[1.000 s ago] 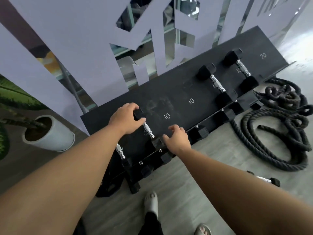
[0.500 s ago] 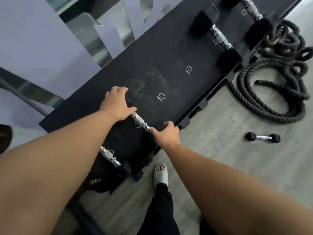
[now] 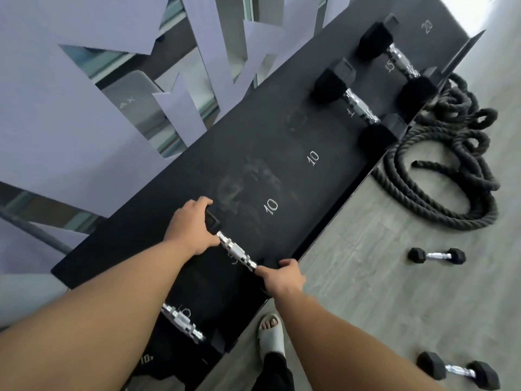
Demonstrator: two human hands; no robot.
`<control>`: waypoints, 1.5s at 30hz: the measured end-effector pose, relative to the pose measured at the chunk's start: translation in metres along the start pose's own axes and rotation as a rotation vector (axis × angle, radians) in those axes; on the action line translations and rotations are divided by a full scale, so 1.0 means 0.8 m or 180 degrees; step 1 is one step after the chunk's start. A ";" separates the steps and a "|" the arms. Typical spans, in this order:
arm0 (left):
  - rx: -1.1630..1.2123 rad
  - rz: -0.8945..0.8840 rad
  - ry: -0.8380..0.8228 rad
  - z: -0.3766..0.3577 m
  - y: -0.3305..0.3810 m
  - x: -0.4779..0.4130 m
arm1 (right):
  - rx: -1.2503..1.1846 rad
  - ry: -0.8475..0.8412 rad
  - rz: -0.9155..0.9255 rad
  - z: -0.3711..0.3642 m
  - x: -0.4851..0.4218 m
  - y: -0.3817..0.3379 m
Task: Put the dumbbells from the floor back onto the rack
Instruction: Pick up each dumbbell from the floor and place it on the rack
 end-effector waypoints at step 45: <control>0.0488 -0.0626 0.0074 0.060 0.253 -0.256 | 0.0844 0.0652 0.0893 0.274 -0.154 -0.284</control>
Point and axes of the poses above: each hand's wrist, its own x-axis away from the middle knuckle, its own z-axis out of the back of the hand, y = z × x, the point moved 3 cm from there along -x, towards the middle knuckle, and after that the axes turned 9 degrees about -z, right-handed, at the moved point
